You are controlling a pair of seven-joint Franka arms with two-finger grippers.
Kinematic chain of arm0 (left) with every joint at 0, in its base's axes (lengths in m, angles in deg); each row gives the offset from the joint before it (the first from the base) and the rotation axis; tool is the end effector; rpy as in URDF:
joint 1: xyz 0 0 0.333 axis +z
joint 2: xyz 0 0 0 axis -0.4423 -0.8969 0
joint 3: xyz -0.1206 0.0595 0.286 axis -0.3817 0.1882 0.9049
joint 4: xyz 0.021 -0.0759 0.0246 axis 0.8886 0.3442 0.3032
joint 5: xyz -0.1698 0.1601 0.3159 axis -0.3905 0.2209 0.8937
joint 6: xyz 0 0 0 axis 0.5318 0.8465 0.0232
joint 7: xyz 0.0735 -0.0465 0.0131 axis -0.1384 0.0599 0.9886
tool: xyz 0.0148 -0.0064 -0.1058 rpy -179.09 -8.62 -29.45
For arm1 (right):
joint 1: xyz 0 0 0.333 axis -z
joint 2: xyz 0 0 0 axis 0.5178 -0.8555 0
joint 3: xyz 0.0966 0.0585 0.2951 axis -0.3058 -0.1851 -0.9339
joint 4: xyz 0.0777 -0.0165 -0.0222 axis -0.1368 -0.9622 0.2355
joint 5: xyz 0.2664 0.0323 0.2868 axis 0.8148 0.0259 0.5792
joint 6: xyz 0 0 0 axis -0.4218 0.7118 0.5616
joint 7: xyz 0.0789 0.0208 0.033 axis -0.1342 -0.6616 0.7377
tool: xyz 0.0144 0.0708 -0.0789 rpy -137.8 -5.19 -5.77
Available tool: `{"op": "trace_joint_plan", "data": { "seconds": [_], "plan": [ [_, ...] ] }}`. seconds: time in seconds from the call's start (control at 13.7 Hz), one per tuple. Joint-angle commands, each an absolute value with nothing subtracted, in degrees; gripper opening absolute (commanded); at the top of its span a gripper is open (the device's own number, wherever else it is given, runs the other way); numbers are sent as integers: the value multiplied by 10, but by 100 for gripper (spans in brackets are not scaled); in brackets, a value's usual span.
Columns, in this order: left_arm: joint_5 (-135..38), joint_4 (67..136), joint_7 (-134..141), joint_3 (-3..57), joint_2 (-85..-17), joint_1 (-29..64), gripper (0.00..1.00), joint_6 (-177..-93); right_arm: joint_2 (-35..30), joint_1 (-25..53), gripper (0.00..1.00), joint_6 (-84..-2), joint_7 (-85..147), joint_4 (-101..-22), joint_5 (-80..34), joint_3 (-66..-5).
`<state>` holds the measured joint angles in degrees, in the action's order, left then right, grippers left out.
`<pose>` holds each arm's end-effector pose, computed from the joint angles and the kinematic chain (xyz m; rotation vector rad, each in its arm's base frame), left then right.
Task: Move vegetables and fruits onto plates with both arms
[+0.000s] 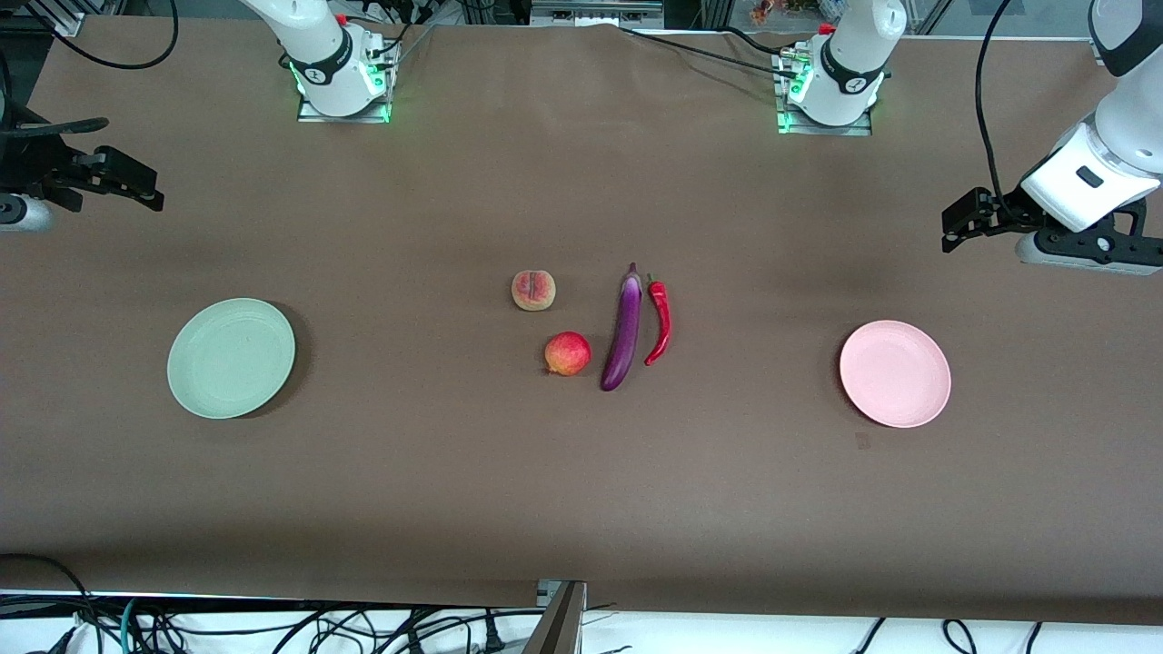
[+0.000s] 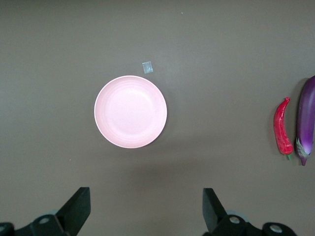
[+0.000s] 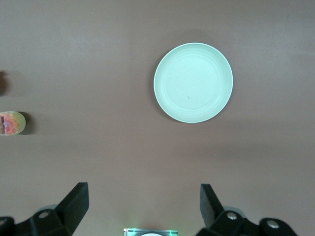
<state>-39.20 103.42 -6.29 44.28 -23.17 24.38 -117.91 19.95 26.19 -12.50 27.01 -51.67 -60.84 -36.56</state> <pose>0.5518 -0.0287 0.5644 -3.1296 0.1783 -0.0134 0.5503 0.0028 0.6156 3.1286 0.0362 -0.1373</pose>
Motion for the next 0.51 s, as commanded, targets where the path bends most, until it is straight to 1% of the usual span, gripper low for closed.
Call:
{"op": "trace_joint_plan", "data": {
  "seconds": [0.0,0.44],
  "plan": [
    [-400,1013,-62,444,-240,241,100,-1162,194,268,100,-120,277,-503,-609,-368],
    [-401,1013,-63,444,-241,241,100,-1161,194,267,100,-120,276,-503,-609,-368]
  ]
}}
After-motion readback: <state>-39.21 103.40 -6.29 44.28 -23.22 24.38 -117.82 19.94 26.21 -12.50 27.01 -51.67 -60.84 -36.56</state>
